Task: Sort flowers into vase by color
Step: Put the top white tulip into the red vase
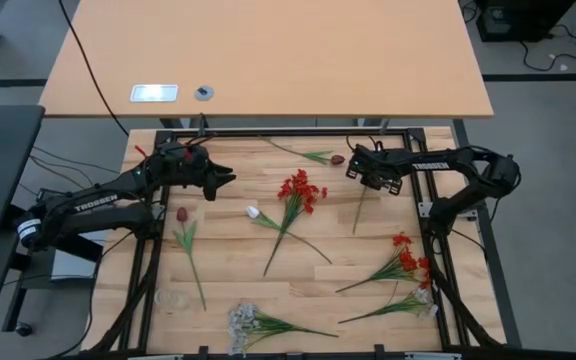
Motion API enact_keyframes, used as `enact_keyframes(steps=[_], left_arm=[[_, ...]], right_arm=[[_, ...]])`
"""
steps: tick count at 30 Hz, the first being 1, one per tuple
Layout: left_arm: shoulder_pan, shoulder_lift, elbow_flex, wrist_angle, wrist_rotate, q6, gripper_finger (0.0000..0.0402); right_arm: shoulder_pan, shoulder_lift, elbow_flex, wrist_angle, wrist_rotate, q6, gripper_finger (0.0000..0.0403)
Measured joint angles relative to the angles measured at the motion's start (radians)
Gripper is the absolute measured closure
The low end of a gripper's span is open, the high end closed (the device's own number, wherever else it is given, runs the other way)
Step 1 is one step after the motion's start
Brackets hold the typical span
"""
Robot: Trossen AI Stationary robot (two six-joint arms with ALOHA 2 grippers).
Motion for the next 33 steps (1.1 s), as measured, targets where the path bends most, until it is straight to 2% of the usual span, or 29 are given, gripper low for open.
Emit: enact_keyframes(steps=[7,10,17,22,26,30,33], left_arm=[[0.0,0.0,0.0,0.032,-0.03,-0.012,0.0228],[0.0,0.0,0.0,0.09,-0.031,-0.074,0.0226],[-0.003,0.0,0.0,0.146,-0.007,-0.102,0.0183],[-0.057,0.001,0.0,0.223,-0.016,-0.103,0.0147],[-0.12,0.01,0.0,0.353,-0.038,-0.052,0.0139],[-0.168,0.044,0.0,0.503,-0.038,-0.026,0.0139],[-0.184,0.087,0.0,0.582,-0.038,-0.027,0.0139]], right_arm=[[0.032,-0.125,-0.004,0.115,-0.018,-0.084,0.04],[0.065,-0.18,-0.004,0.206,0.042,-0.133,0.0401],[0.16,-0.255,-0.003,0.504,0.122,-0.288,0.0402],[0.227,-0.252,-0.001,0.828,0.09,-0.46,0.0402],[0.269,-0.251,0.003,0.985,0.076,-0.547,0.0402],[0.31,-0.249,0.115,1.032,0.01,-0.688,0.0402],[0.339,-0.219,0.252,0.945,-0.028,-0.839,0.0402]])
